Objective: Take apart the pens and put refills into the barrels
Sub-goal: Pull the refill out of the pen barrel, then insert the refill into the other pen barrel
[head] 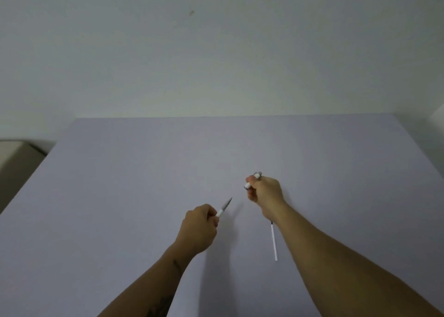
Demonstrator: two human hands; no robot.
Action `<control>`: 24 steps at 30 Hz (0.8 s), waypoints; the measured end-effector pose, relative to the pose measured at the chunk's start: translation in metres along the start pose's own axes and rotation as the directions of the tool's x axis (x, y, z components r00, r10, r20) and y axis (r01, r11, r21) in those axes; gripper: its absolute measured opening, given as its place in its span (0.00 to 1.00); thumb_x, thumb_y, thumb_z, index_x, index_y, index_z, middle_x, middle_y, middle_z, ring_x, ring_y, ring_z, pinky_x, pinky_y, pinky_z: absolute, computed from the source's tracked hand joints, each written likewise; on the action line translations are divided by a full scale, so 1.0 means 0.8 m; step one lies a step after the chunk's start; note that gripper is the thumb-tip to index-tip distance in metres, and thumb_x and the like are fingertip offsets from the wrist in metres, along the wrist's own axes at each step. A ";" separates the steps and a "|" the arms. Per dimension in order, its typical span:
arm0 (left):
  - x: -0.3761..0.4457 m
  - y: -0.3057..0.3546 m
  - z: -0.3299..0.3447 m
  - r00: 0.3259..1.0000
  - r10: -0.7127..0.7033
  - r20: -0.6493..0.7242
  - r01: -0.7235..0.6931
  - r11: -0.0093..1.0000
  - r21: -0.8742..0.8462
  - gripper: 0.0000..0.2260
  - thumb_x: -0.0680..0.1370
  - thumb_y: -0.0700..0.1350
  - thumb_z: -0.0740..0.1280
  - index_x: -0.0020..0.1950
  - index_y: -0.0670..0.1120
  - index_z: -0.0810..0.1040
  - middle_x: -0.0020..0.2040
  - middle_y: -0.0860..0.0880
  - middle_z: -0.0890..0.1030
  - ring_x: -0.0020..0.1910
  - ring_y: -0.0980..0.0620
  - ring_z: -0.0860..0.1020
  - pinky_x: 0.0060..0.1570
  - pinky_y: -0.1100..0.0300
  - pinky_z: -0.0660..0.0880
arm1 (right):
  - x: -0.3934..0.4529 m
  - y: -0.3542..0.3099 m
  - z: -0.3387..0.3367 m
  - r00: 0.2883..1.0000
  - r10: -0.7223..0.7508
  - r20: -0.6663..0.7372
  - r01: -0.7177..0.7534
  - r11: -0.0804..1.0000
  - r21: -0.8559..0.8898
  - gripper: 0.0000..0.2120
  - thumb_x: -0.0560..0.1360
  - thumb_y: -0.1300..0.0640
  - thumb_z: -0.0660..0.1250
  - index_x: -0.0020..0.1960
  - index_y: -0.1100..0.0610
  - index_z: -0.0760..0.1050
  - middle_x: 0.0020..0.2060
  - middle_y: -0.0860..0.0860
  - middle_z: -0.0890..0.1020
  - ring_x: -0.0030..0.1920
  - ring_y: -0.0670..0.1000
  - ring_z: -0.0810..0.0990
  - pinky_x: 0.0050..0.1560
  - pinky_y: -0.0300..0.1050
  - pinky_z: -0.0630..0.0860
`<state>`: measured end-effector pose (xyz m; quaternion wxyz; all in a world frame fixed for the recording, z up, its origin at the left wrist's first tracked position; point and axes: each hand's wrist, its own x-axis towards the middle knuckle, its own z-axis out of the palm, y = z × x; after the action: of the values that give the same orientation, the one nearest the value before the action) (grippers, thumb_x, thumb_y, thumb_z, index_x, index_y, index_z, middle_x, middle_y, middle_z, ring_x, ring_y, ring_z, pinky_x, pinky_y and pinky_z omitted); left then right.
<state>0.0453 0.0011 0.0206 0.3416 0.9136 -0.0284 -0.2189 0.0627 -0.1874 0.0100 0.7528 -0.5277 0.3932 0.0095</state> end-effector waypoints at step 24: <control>-0.014 -0.025 -0.006 0.991 -0.119 -0.069 0.104 0.976 -0.190 0.02 0.74 0.40 0.68 0.45 0.46 0.78 0.40 0.49 0.81 0.34 0.54 0.77 0.31 0.66 0.71 | -0.014 0.065 -0.004 0.985 -0.105 0.136 0.156 0.205 -0.966 0.08 0.72 0.61 0.62 0.50 0.57 0.64 0.54 0.58 0.78 0.43 0.58 0.73 0.41 0.44 0.69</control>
<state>0.0355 0.0216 0.0155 0.4136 0.8857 0.0571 -0.2029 0.0305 -0.1627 -0.0243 0.2632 -0.9128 0.2397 0.2004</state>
